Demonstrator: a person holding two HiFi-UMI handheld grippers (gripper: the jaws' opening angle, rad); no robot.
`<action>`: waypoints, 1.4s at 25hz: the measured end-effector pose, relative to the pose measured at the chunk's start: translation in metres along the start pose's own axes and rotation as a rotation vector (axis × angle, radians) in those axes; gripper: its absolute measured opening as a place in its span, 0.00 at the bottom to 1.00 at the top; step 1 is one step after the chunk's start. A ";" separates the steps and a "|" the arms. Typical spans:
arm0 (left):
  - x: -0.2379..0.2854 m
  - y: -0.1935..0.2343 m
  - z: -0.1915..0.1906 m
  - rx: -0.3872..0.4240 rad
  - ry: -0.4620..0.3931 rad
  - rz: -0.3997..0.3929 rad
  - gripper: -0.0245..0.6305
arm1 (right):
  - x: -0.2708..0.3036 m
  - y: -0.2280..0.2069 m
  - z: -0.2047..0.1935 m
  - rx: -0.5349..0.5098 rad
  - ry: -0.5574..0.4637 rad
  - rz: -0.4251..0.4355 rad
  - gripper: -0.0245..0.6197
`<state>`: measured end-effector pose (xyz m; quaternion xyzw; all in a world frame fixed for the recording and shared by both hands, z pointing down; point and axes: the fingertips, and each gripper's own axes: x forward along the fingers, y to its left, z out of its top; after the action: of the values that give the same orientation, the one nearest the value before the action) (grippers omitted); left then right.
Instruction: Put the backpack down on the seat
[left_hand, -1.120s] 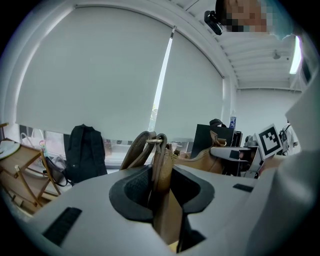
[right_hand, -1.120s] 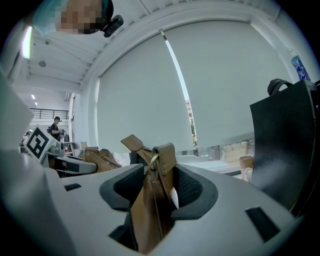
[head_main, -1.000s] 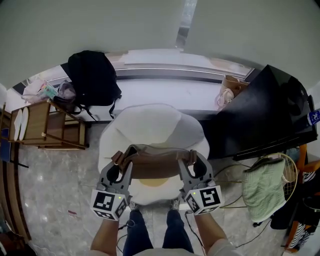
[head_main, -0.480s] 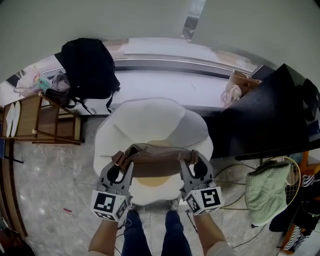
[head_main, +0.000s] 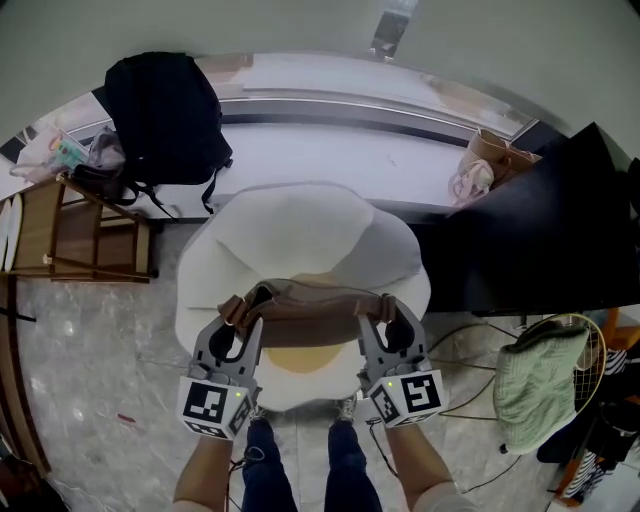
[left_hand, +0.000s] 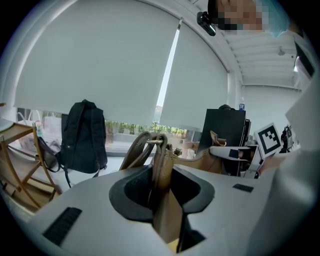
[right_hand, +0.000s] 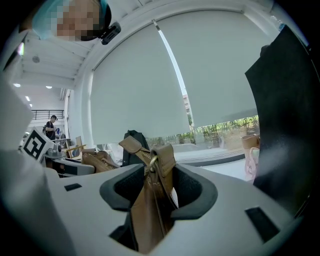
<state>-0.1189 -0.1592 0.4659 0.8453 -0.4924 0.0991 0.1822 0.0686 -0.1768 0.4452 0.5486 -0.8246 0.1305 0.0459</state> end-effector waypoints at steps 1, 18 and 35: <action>0.003 0.002 -0.004 0.000 0.000 0.002 0.21 | 0.003 -0.002 -0.004 0.001 -0.001 0.004 0.34; 0.041 0.026 -0.079 -0.022 0.039 0.004 0.21 | 0.032 -0.018 -0.088 0.017 0.052 0.023 0.34; 0.083 0.042 -0.151 -0.040 0.078 0.009 0.21 | 0.062 -0.044 -0.163 0.003 0.084 0.029 0.34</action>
<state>-0.1127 -0.1827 0.6412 0.8349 -0.4904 0.1227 0.2176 0.0733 -0.2051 0.6224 0.5306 -0.8297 0.1552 0.0778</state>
